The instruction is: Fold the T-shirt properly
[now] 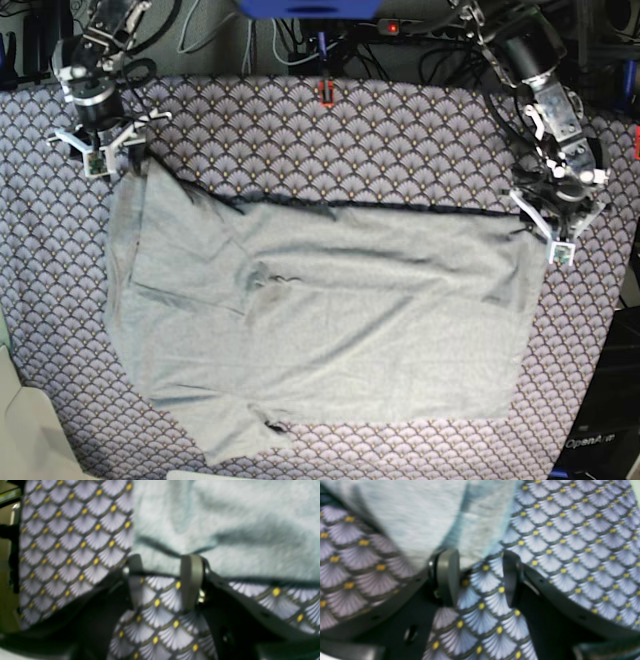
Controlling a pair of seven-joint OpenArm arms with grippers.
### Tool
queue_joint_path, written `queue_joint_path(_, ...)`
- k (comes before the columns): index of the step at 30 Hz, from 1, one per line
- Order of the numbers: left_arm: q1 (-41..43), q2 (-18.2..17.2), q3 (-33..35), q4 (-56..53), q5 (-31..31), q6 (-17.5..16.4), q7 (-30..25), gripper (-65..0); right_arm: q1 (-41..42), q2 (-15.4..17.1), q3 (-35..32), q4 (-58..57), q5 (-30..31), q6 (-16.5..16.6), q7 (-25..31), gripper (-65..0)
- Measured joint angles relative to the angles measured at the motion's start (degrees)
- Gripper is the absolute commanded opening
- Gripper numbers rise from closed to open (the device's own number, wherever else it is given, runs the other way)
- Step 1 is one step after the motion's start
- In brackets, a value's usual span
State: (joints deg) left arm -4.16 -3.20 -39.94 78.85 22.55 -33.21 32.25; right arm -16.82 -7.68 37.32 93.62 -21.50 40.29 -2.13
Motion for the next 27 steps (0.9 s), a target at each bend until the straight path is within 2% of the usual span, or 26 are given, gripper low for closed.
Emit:
queue_joint_path(17, 0.8, 0.0, -0.4, -0.1, -0.1, 0.0, -0.3, -39.4, -2.1, 0.0, -0.1, 0.2, 1.5, 0.0, -0.2, -35.4)
queue_joint_path(27, 0.8, -0.4, -0.4, -0.1, -0.1, 0.0, -0.3, -39.5, -5.3, -1.4, -0.3, 0.2, 1.2, 0.0, 7.6, -35.4)
